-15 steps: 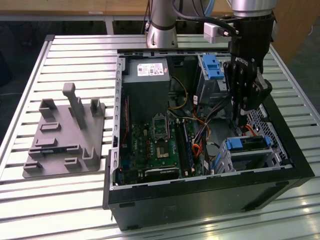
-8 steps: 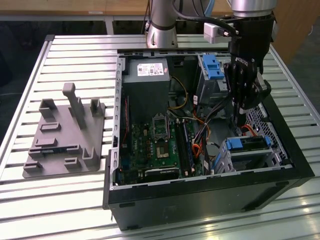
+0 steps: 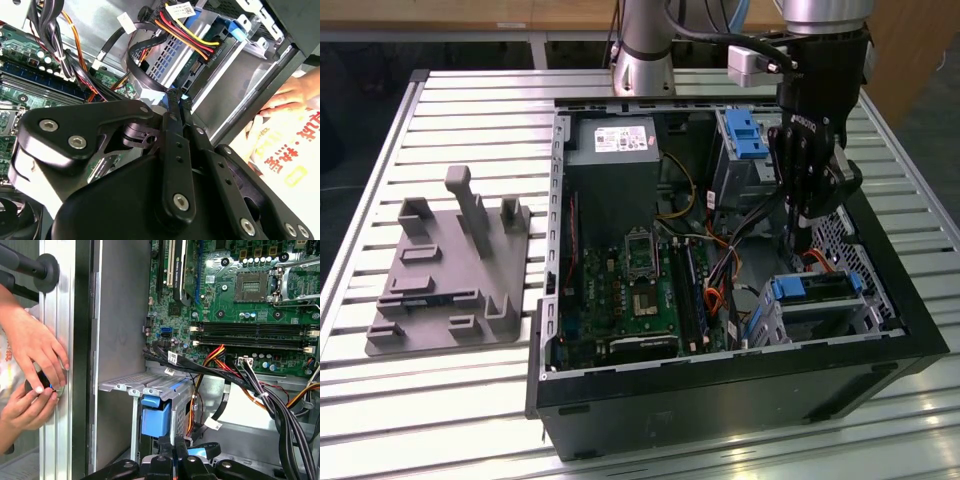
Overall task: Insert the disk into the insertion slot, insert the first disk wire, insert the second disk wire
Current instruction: 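Insert the second disk wire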
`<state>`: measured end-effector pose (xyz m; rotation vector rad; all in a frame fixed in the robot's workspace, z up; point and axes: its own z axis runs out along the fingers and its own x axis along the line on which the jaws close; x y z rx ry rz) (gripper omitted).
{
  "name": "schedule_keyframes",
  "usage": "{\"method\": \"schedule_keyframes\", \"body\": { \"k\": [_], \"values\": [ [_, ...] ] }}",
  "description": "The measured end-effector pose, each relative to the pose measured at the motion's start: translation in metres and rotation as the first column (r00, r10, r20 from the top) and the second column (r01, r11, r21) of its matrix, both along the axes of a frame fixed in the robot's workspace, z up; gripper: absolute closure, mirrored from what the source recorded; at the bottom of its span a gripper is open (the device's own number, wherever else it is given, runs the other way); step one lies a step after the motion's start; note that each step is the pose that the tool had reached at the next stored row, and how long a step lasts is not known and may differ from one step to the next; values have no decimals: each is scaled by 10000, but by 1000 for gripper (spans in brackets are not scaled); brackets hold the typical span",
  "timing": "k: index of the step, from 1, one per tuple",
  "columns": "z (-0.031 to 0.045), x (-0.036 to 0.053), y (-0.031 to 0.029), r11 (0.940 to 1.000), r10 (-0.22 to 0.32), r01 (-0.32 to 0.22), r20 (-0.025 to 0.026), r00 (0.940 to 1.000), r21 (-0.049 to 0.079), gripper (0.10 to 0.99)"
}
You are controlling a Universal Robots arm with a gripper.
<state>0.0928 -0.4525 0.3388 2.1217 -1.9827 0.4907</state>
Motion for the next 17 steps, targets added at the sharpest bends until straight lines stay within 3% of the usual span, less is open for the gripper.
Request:
{"method": "schedule_keyframes", "body": {
  "k": [4,8,14,17],
  "values": [
    [0,7,0,10000,-8,8,-13,10000,-1,941],
    [-3,17,0,9999,-112,112,-120,9999,-2,941],
    [-3,105,0,9999,-125,125,-450,9989,-9,941],
    [-3,158,0,9999,-127,126,-649,9978,-12,941]
  ]
}}
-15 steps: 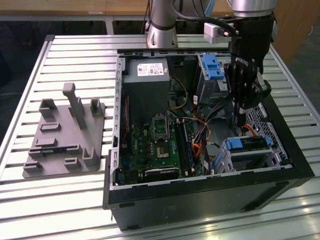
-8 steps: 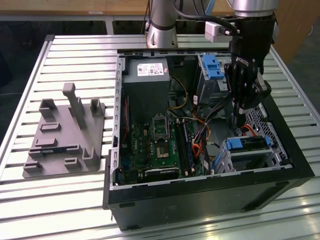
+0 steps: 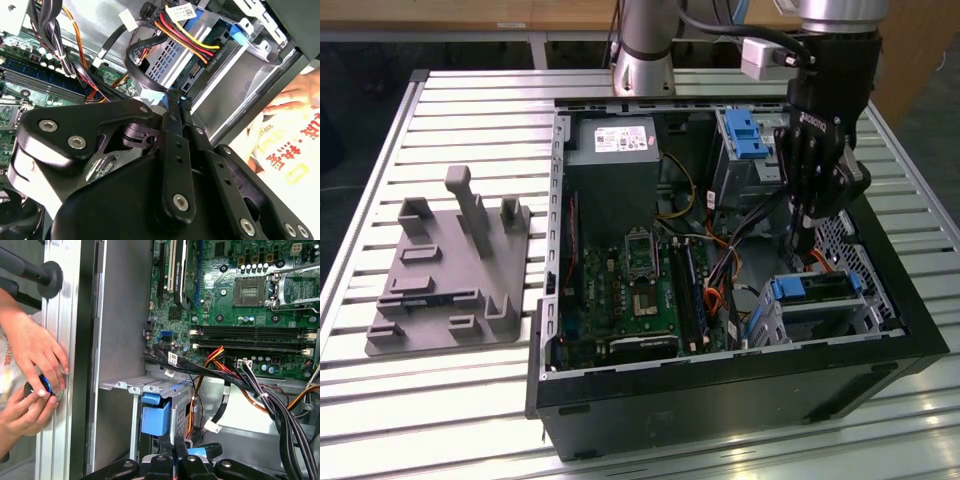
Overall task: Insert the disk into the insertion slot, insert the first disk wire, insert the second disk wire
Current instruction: 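Insert the second disk wire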
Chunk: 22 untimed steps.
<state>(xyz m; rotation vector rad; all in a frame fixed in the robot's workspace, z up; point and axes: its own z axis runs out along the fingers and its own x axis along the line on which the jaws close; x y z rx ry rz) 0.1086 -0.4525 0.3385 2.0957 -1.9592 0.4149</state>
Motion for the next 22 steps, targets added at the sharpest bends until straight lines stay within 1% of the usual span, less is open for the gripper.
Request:
{"method": "schedule_keyframes", "body": {
  "k": [3,6,9,10,11,12,13,22],
  "values": [
    [0,50,0,10000,0,0,-204,9998,0,941],
    [0,97,0,10000,-2,2,-386,9993,0,941],
    [0,140,0,10000,-3,3,-554,9985,0,941],
    [-1,154,0,10000,-3,3,-600,9982,0,941],
    [-1,166,-1,10000,-3,3,-631,9980,5,941],
    [-1,176,-2,10000,-3,4,-654,9979,20,941],
    [-2,184,-4,10000,-5,8,-665,9978,45,941],
    [-4,188,-17,9989,-327,348,-671,9972,303,941]
  ]
}}
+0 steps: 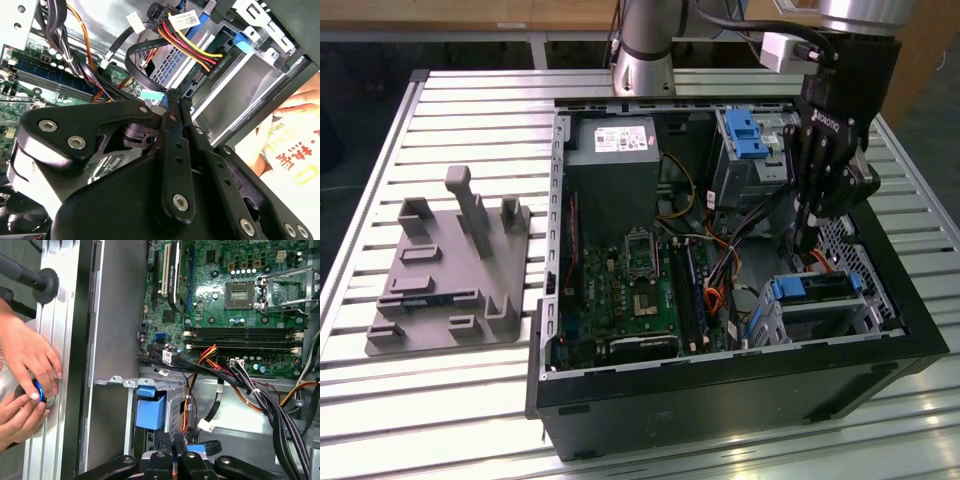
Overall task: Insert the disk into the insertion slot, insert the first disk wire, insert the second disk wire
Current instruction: 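Insert the second disk wire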
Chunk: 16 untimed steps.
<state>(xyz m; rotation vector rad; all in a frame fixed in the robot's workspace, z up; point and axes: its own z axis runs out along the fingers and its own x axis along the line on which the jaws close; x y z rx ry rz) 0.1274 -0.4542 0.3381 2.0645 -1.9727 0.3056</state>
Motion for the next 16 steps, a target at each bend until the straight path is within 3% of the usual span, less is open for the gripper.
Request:
{"method": "schedule_keyframes", "body": {
  "k": [2,6,8,11,16],
  "values": [
    [0,37,-14,10000,-1,1,-39,10000,30,941],
    [0,155,-25,10000,-1,2,-210,9998,40,941],
    [0,198,-29,10000,1,1,-261,9997,63,941],
    [0,200,-43,9998,-34,39,-264,9996,187,941],
    [0,201,-58,9983,-74,89,-267,9996,574,941]
  ]
}}
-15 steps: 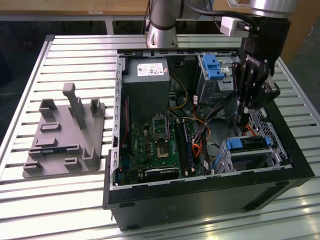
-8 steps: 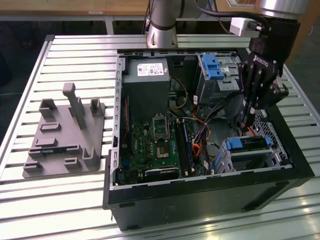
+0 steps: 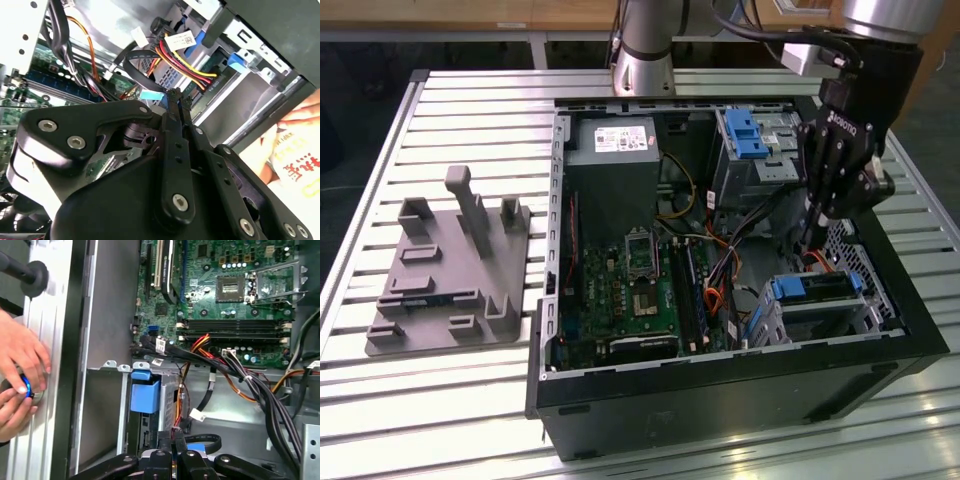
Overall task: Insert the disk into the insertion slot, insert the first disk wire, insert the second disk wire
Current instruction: 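Insert the second disk wire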
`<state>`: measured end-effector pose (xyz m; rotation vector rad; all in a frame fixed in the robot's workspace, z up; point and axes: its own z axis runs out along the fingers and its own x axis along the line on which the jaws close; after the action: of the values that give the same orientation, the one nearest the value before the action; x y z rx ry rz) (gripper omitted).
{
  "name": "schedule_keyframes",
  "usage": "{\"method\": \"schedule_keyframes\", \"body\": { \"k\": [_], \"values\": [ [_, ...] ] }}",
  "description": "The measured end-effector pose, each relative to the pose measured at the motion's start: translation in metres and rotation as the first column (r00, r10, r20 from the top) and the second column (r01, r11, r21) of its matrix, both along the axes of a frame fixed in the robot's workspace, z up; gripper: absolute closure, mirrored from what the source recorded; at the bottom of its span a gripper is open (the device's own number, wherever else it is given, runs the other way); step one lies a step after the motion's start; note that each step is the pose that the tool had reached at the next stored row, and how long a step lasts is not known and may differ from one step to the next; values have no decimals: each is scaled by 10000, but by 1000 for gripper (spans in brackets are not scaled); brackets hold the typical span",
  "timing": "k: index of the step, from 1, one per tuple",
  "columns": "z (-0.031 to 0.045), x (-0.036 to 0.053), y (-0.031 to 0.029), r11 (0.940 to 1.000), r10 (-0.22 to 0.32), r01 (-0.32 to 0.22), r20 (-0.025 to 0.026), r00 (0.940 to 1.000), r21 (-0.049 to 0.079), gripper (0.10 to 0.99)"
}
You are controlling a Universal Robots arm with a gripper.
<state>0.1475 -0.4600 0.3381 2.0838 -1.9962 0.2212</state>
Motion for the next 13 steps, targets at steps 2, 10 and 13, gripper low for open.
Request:
{"method": "schedule_keyframes", "body": {
  "k": [2,10,13],
  "values": [
    [1,0,-4,9999,-34,34,0,10000,123,941],
    [-7,0,-6,9983,-483,481,53,9988,323,941],
    [-11,0,-6,9974,-585,577,157,9982,437,941]
  ]
}}
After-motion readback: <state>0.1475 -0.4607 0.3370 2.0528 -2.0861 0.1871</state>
